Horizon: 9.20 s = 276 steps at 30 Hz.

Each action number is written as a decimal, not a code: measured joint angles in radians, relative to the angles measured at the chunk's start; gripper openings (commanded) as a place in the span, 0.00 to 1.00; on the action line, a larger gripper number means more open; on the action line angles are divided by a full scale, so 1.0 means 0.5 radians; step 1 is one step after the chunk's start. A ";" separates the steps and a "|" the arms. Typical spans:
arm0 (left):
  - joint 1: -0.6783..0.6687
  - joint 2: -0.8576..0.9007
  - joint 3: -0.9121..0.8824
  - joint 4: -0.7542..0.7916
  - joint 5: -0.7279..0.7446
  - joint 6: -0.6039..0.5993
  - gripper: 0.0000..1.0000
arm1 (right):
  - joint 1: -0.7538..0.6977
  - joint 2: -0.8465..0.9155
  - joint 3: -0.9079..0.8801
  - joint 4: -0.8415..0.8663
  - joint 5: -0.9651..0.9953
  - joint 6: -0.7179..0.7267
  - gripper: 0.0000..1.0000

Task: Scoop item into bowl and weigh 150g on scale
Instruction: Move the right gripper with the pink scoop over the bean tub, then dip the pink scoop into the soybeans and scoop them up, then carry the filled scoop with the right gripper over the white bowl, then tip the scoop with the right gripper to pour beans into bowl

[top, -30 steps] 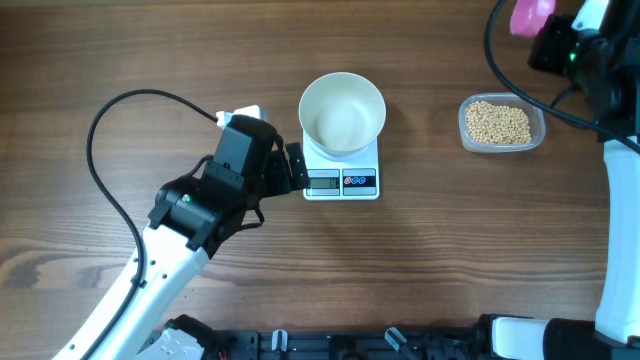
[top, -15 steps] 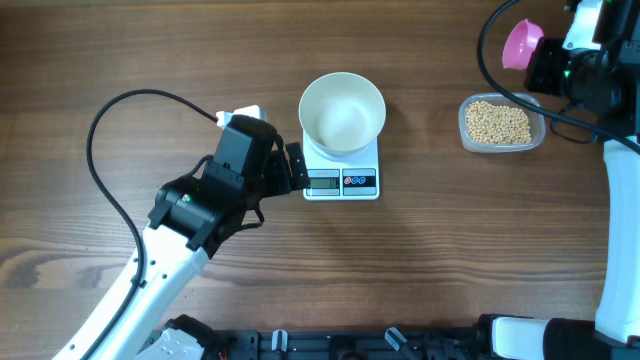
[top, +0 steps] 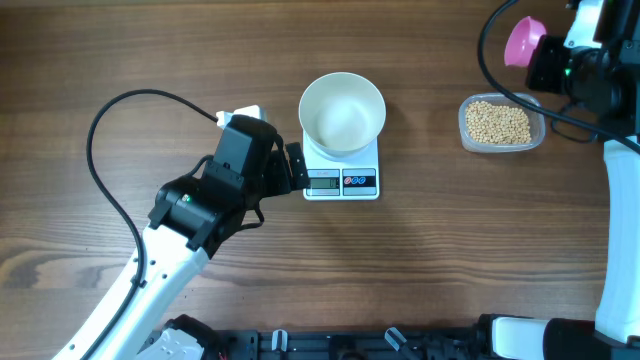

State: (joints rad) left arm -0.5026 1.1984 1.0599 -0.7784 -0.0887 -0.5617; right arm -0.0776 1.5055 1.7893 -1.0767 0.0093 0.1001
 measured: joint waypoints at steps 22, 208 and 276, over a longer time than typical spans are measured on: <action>0.000 0.000 0.000 0.000 0.000 0.000 1.00 | 0.000 0.000 0.000 0.097 0.173 0.000 0.04; 0.000 0.000 0.000 0.000 0.000 0.000 1.00 | -1.465 0.674 -0.921 -0.212 -2.579 -0.698 0.04; 0.000 0.000 0.000 0.000 0.000 0.000 1.00 | 0.233 0.301 -0.942 0.946 -1.656 -0.166 0.04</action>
State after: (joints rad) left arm -0.5026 1.1984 1.0599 -0.7784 -0.0887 -0.5617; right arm 0.0387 1.6562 1.3182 -0.6037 -0.8188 0.0174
